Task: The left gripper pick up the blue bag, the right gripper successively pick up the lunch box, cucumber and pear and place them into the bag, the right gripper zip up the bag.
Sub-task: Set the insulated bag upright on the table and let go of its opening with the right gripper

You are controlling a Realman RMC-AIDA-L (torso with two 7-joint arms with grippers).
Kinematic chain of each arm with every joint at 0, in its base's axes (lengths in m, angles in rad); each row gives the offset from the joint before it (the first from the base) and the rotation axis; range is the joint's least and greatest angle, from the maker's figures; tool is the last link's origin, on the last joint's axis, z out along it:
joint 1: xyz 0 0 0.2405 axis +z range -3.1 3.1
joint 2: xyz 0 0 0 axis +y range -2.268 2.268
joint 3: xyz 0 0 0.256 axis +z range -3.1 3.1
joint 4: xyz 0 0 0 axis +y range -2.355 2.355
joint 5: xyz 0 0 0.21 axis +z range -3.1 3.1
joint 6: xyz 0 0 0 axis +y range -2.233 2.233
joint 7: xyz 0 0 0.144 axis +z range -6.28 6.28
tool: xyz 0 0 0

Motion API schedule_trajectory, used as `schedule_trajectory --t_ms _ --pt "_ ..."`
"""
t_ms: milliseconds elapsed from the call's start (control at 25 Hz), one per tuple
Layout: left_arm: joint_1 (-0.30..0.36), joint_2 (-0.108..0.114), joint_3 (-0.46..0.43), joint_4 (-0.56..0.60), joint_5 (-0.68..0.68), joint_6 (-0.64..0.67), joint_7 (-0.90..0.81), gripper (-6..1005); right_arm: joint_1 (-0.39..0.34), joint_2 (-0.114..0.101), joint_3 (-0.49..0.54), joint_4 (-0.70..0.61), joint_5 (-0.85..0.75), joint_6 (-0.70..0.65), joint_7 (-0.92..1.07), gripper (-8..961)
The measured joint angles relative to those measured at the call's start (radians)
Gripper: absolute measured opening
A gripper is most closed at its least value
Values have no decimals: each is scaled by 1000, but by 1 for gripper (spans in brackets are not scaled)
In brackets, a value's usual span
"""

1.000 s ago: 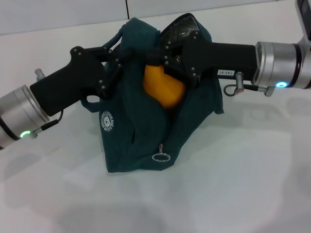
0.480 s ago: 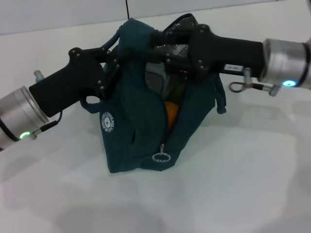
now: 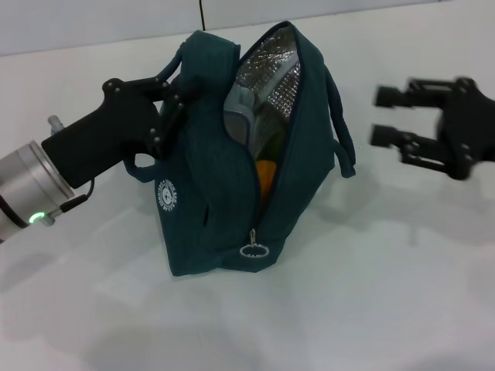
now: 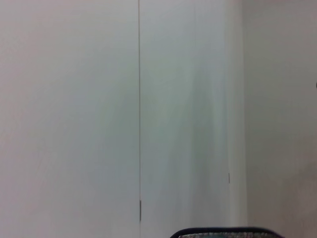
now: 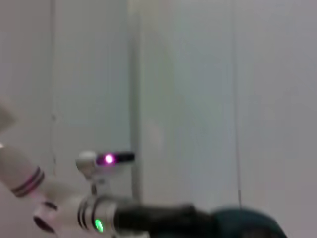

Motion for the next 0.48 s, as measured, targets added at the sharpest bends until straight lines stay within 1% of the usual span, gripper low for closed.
schedule_trajectory --t_ms 80,200,280,400,480 --pt "-2 0 0 0 0 0 0 45 -5 -5 21 26 -40 14 15 486" --pt "-8 0 1 3 0 0 0 45 22 12 42 90 -139 97 18 483" --pt "-8 0 1 7 0 0 0 45 59 24 43 143 -192 150 17 481" --pt "-10 0 1 8 0 0 0 45 127 39 38 208 -253 173 11 482" --pt "-8 0 1 9 0 0 0 45 150 49 36 219 -283 183 11 482"
